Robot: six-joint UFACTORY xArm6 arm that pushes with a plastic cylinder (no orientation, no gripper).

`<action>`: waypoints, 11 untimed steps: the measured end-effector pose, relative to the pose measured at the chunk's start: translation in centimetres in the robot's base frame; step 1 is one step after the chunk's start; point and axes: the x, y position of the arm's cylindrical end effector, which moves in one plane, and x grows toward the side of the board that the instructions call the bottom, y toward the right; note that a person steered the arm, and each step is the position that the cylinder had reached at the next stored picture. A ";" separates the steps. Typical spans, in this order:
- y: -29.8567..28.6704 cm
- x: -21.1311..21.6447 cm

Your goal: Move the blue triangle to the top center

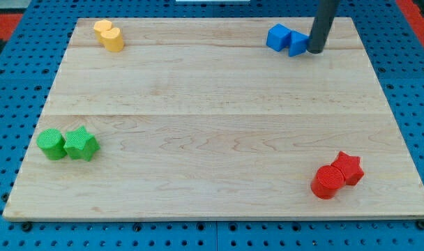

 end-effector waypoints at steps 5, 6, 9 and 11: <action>1.8 -8.5; -1.5 -8.5; -17.6 -2.6; -8.1 -2.5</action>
